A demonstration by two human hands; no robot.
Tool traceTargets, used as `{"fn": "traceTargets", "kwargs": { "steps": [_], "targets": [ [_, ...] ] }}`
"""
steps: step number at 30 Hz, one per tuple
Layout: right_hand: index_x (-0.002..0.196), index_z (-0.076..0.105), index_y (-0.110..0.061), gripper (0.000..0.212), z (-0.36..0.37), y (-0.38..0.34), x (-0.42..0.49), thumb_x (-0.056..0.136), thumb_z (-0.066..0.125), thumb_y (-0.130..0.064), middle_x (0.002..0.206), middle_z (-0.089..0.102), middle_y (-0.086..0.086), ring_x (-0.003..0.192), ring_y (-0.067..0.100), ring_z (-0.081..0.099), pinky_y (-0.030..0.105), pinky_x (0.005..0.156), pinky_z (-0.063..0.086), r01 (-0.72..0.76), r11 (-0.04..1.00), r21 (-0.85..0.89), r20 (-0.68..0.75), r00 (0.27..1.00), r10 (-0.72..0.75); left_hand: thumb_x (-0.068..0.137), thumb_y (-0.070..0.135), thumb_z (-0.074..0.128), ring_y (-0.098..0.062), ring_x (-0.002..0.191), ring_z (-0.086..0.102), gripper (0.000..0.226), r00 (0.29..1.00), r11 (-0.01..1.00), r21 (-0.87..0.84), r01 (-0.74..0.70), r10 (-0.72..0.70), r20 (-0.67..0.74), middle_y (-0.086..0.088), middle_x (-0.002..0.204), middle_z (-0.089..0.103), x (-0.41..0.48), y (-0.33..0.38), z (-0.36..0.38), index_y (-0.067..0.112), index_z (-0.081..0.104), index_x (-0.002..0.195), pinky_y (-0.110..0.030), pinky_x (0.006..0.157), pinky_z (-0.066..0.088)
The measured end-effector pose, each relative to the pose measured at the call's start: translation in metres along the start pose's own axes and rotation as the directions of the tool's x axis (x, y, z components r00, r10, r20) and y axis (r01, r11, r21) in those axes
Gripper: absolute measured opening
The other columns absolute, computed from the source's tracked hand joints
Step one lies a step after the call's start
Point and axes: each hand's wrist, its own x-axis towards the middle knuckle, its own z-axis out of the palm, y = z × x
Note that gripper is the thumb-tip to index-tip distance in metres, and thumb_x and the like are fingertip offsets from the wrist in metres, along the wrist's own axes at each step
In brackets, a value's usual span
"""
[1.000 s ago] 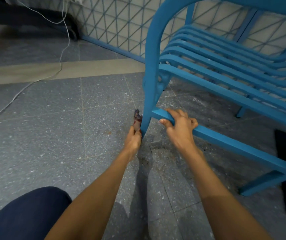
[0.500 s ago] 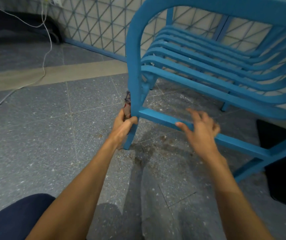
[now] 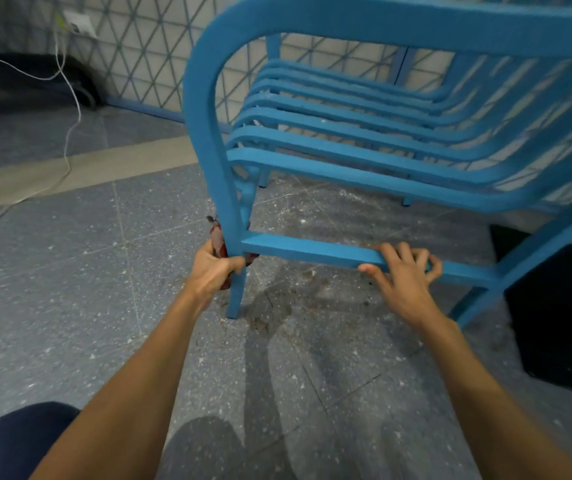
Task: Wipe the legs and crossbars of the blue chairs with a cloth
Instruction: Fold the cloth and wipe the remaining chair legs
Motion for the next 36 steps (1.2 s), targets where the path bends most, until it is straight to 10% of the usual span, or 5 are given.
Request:
{"fn": "traceTargets", "kwargs": {
  "steps": [12,18,28,32,36],
  "targets": [
    [0.129,0.055,-0.028,0.052,-0.019,0.032,0.041,0.087,0.051,-0.059,0.128,0.046,0.005,0.126,0.027,0.034,0.051,0.112,0.007,0.038,0.999,0.039,0.145,0.988,-0.043,0.076,-0.016,0.055,-0.003,0.043,0.048,0.030,0.988,0.999,-0.019,0.047,-0.049,-0.145,-0.008,0.071,0.062,-0.033,-0.021,0.030,-0.002,0.058,0.103,-0.014,0.038,0.037],
    [0.127,0.057,-0.036,0.042,-0.039,0.066,0.068,0.086,0.065,-0.040,0.143,0.027,0.012,0.134,0.037,0.019,0.064,0.110,0.005,-0.214,0.975,0.052,0.101,0.973,0.208,0.075,-0.015,0.060,0.001,0.042,0.046,0.027,0.999,0.998,0.047,0.042,-0.042,-0.005,0.000,0.062,0.052,-0.045,-0.021,0.091,0.011,0.053,0.081,-0.015,0.042,0.039],
    [0.154,0.009,-0.024,0.075,-0.045,0.099,0.068,0.095,0.055,-0.017,0.147,0.037,0.019,0.135,0.036,0.036,0.053,0.109,0.032,-0.370,0.902,0.222,0.218,0.921,0.324,0.084,-0.006,0.056,-0.019,0.095,0.059,0.032,0.961,0.985,0.163,-0.058,0.011,0.276,-0.002,0.098,0.061,-0.060,-0.024,0.180,0.010,0.051,0.111,-0.036,0.088,0.050],
    [0.147,0.031,-0.010,0.063,-0.044,0.076,0.033,0.090,0.056,-0.009,0.135,0.051,0.021,0.122,0.035,0.052,0.036,0.097,0.043,-0.510,0.751,0.419,0.199,0.859,0.472,0.084,-0.003,0.061,-0.019,0.106,0.058,0.037,0.901,0.965,0.240,-0.104,-0.011,0.434,-0.004,0.111,0.060,-0.056,-0.015,0.192,0.009,0.050,0.117,-0.031,0.095,0.046],
    [0.112,0.060,-0.004,0.026,-0.043,0.064,-0.027,0.091,0.057,-0.019,0.086,0.063,0.015,0.073,0.028,0.065,0.031,0.058,0.049,-0.760,0.373,0.533,0.547,0.645,0.534,0.080,-0.002,0.066,-0.018,0.097,0.061,0.037,0.898,0.944,0.320,-0.079,-0.072,0.433,-0.005,0.105,0.063,-0.059,-0.012,0.179,0.011,0.051,0.112,-0.021,0.078,0.048]
  ]
}}
